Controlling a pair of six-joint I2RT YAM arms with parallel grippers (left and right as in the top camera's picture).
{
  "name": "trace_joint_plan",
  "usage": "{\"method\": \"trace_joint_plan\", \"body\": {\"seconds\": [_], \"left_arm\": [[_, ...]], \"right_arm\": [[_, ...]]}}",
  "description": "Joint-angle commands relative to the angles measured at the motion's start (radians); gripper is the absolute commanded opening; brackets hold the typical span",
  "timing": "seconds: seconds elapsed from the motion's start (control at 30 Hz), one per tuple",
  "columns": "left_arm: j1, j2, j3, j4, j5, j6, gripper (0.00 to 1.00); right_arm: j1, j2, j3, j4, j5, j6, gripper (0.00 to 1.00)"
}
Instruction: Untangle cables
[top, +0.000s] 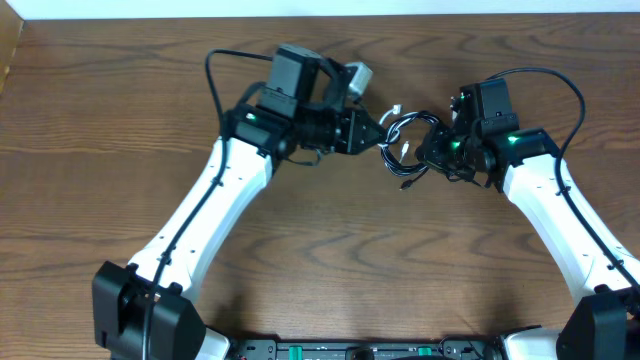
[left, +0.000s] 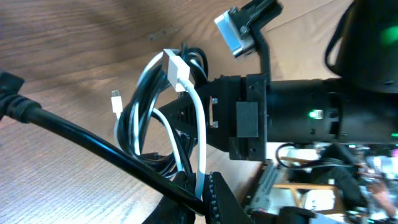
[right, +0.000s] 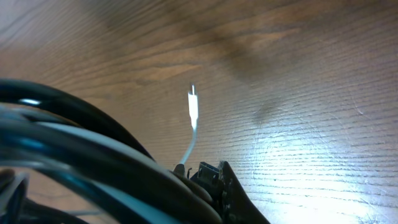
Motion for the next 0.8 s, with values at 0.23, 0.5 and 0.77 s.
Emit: {"method": "trace_joint_plan", "body": {"seconds": [0.23,0.5,0.77], "left_arm": [[-0.175,0.098,0.0,0.06,-0.391,-0.127,0.07],[-0.203,0.191,0.0,0.135,-0.567,-0.34,0.22],[-0.201,0.206,0.0,0.124,-0.627,-0.305,0.72]], "right_arm": [[-0.011,0.002,-0.001,0.0,-0.039,0.047,0.01],[-0.018,0.002,-0.001,0.001,-0.1,0.048,0.01],[-0.042,0.002,-0.001,0.0,-0.135,0.044,0.01]]}}
